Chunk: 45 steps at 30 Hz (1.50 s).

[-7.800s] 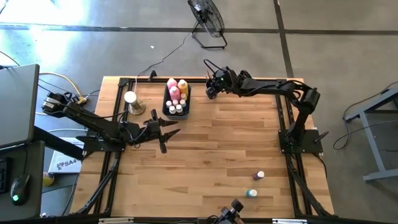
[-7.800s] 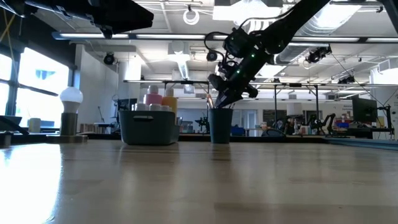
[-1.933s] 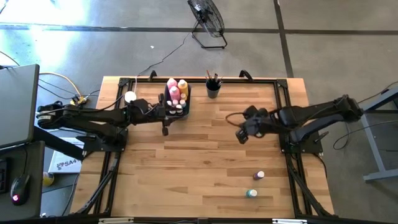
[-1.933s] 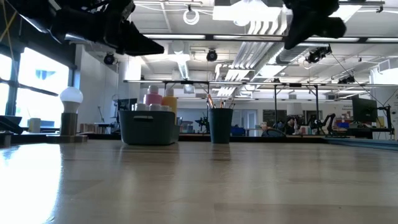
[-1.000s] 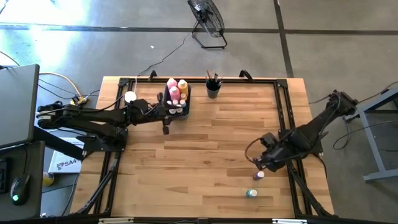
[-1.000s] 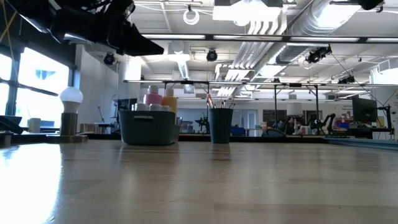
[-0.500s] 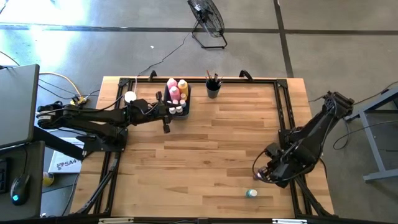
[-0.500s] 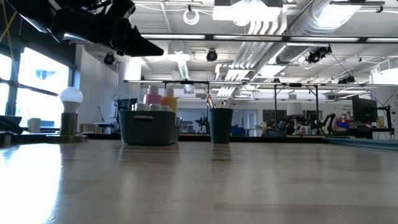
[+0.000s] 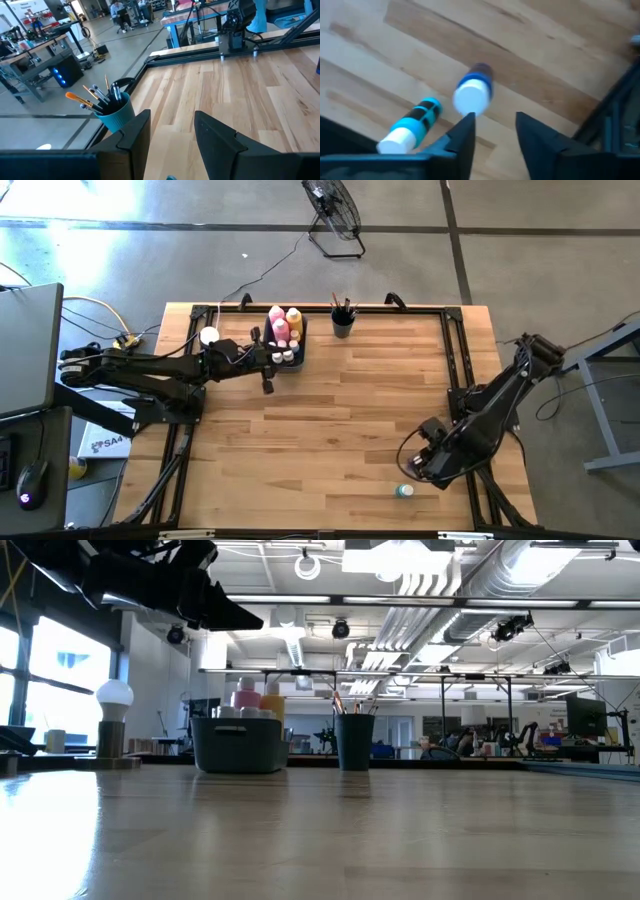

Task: Pick & Place Paint Supplies
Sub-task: Adjust the green bin

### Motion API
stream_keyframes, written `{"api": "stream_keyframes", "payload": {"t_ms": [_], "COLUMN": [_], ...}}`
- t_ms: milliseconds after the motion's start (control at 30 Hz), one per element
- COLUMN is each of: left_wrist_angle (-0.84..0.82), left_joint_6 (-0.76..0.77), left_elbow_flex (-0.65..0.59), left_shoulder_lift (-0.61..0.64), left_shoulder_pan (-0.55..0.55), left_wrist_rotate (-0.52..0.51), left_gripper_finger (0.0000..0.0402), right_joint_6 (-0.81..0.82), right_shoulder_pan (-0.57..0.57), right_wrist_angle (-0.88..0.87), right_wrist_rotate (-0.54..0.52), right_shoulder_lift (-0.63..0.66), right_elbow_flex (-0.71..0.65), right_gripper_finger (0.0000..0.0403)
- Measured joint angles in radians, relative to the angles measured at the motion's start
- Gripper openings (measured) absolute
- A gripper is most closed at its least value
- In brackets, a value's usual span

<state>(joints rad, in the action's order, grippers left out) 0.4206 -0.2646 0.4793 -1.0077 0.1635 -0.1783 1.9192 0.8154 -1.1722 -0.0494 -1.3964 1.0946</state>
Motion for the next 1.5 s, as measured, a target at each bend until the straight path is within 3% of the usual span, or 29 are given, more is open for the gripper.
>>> {"api": "stream_keyframes", "payload": {"t_ms": [200,367,767,967,1500], "left_wrist_angle": [0.0,0.0,0.0,0.0,-0.001], "left_joint_6": [0.0,0.0,0.001,0.001,0.001], "left_elbow_flex": [0.0,0.0,0.0,0.0,0.0], "left_shoulder_lift": [0.0,0.0,0.0,0.0,0.0], "left_shoulder_pan": [0.0,0.0,0.0,0.0,0.0], "left_wrist_rotate": [0.0,0.001,0.005,0.004,0.003], "left_gripper_finger": [0.015,0.015,0.015,0.015,0.015], "right_joint_6": [-0.001,-0.003,-0.009,-0.012,-0.012], "right_shoulder_pan": [0.0,0.0,-0.006,-0.007,-0.007], "right_wrist_angle": [0.055,0.054,0.06,0.074,0.073], "right_wrist_rotate": [-0.003,-0.004,-0.01,-0.082,-0.082], "right_shoulder_lift": [-0.016,-0.046,-0.105,-0.106,-0.106], "right_elbow_flex": [0.0,0.0,0.0,0.0,0.0], "right_gripper_finger": [0.0195,0.0219,0.0222,0.0222,0.0207]}}
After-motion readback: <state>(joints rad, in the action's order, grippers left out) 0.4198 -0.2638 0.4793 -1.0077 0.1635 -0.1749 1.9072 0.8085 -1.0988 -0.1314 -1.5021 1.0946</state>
